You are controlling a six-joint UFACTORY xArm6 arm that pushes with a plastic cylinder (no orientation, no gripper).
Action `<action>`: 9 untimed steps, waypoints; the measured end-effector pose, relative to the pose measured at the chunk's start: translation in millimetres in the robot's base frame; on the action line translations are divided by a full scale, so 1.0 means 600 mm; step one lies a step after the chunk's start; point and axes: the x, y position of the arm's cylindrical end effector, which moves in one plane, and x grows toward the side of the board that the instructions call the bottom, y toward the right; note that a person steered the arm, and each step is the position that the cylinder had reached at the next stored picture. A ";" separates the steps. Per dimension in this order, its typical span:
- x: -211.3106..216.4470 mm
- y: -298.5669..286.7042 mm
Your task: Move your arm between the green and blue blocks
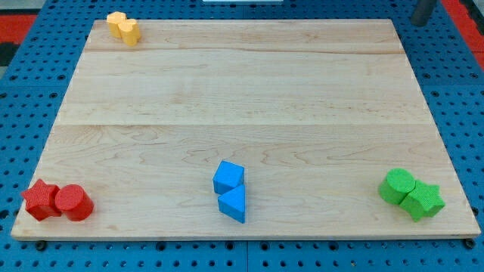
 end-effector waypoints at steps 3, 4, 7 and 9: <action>0.017 -0.060; 0.032 -0.106; 0.200 -0.198; 0.341 -0.242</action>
